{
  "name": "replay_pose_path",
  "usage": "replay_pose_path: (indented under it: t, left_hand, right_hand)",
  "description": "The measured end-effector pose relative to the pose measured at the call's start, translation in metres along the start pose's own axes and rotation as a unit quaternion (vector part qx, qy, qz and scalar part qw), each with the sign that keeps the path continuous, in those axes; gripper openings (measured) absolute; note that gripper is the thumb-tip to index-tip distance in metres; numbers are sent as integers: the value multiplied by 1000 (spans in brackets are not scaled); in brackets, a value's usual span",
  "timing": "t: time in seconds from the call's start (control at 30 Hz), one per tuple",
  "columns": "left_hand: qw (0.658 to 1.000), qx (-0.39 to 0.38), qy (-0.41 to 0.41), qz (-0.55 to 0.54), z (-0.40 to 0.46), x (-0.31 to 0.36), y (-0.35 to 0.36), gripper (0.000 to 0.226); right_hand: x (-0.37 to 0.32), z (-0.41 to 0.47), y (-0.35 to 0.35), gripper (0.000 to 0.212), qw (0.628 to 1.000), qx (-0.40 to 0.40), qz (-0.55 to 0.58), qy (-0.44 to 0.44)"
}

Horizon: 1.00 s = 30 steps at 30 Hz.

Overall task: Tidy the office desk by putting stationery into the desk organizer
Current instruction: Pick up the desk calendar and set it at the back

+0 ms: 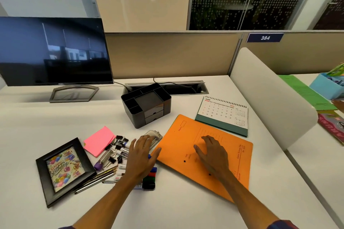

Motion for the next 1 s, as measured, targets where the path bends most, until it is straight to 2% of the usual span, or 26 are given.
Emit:
replay_pose_path:
  t: [0.17, 0.47, 0.6, 0.73, 1.0]
  left_hand:
    - [1000, -3, 17, -18, 26, 22, 9, 61]
    - [996, -71, 33, -37, 76, 60, 33, 70]
    - [987, -136, 22, -77, 99, 76, 45, 66]
    - [982, -159, 13, -98, 118, 96, 49, 56]
    - [979, -193, 48, -44, 148, 131, 77, 65]
  right_hand:
    - [23, 16, -10, 63, 999, 2, 11, 38]
    - [64, 28, -28, 67, 991, 10, 35, 129]
    - [89, 33, -41, 72, 983, 37, 57, 168]
    - [112, 41, -53, 76, 978, 51, 50, 197]
    - [142, 56, -64, 79, 967, 41, 56, 244]
Point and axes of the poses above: each hand's wrist, its own z-axis towards the middle knuckle, its own y-axis out of the palm, x = y × z, the point moved 8 cm from there along z, towards the middle knuckle, and after that the axes turned 11 degrees about z, right-handed, at the moved point
